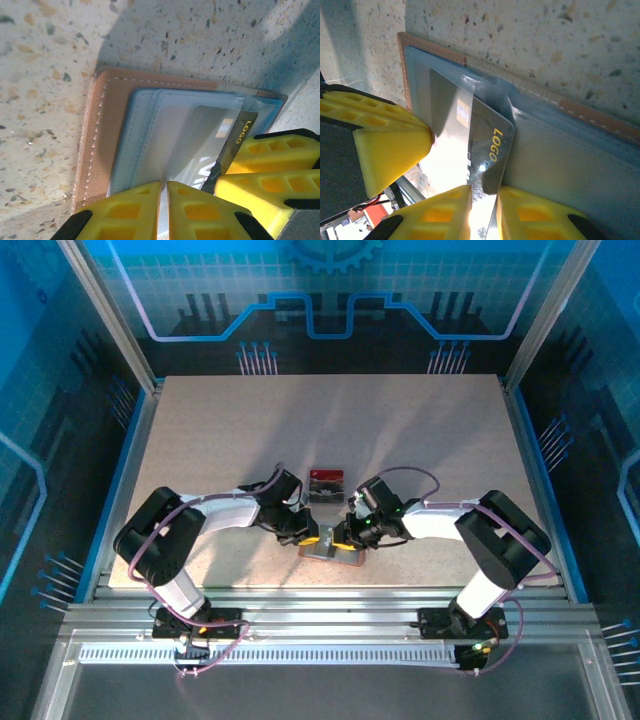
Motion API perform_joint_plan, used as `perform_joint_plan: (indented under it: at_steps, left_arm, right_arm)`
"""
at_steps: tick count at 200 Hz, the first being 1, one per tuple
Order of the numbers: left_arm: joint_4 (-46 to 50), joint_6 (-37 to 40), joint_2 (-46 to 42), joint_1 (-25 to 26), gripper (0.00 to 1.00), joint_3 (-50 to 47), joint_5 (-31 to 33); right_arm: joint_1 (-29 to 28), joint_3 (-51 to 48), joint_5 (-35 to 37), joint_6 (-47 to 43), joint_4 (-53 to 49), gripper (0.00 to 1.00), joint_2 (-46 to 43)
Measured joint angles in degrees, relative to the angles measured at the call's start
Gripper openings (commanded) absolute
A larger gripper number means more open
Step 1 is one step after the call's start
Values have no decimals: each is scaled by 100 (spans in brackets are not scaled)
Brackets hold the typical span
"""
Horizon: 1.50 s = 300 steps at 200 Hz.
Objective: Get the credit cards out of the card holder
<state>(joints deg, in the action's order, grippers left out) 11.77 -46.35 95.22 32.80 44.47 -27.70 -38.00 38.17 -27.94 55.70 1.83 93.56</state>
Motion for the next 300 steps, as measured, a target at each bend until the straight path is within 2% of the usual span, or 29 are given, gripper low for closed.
perform_joint_plan:
  at_steps: [119, 191, 300]
  left_arm:
    - [0, -2, -2, 0, 13, 0, 0]
    - [-4, -2, -35, 0, 13, -37, 4]
    - [-24, -44, -330, 7, 13, -339, 28]
  right_arm:
    - [195, -216, -94, 13, 157, 0, -98]
    - [433, -240, -31, -380, -614, 0, -623]
    - [439, 345, 229, -1104, -1937, 0, -658]
